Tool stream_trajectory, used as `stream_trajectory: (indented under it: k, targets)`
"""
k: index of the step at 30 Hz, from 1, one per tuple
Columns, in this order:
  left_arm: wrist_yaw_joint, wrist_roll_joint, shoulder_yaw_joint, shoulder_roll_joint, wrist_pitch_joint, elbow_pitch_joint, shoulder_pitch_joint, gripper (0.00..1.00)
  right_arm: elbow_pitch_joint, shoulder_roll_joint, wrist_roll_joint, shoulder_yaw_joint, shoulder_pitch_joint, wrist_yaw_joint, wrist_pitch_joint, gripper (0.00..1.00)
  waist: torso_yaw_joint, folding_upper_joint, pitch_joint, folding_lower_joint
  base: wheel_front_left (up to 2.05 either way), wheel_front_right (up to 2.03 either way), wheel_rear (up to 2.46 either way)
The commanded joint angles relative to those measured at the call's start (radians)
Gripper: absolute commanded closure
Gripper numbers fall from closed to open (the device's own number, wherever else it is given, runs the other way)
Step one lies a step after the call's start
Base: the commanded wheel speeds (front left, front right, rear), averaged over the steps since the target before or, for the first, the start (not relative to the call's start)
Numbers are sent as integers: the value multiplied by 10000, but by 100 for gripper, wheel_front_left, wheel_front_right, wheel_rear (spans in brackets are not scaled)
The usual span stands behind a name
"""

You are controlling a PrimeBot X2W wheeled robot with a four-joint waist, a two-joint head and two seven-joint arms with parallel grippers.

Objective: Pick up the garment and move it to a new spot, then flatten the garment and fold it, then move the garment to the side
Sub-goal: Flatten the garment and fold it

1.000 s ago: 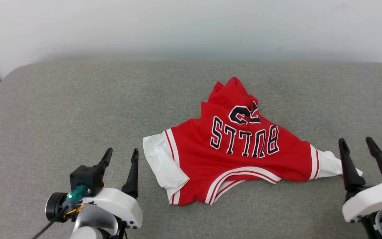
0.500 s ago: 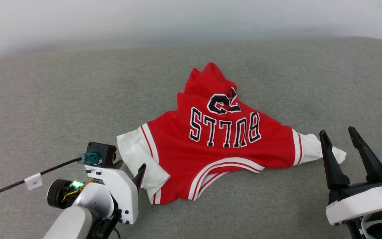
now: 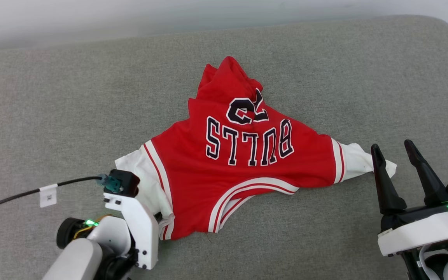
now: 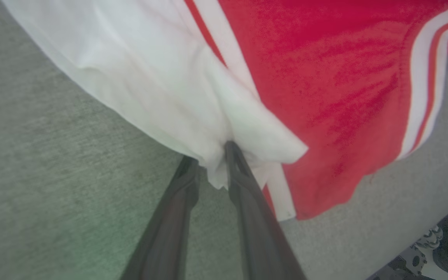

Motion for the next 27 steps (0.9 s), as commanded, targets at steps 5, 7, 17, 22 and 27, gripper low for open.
stream_trajectory:
  k: [5,7,17,22,27]
  targets:
    - [124,224,69,-124,-876,7,307,100,97,-175,165,-242,97,-7,107,0,172,-1,-310,0,0,0,0]
    - [281,375,302,-49,-1400,-238,333,100,159,-282,303,-388,145,-7,267,0,260,-1,-429,0,0,0,0]
    - [1001,956,762,-34,-2877,-1606,824,100,1362,-1165,1648,-1402,222,-7,2035,0,600,-1,-722,0,0,0,0]
    - [1084,1192,653,-108,-3147,-2292,648,100,2222,-1955,2479,-1172,-198,-7,4174,0,808,-1,-499,0,0,0,0]
    - [1063,1376,394,-228,-3183,-2611,381,100,2754,-2601,2965,-421,-802,-7,5864,0,1050,-1,-95,0,0,0,0]
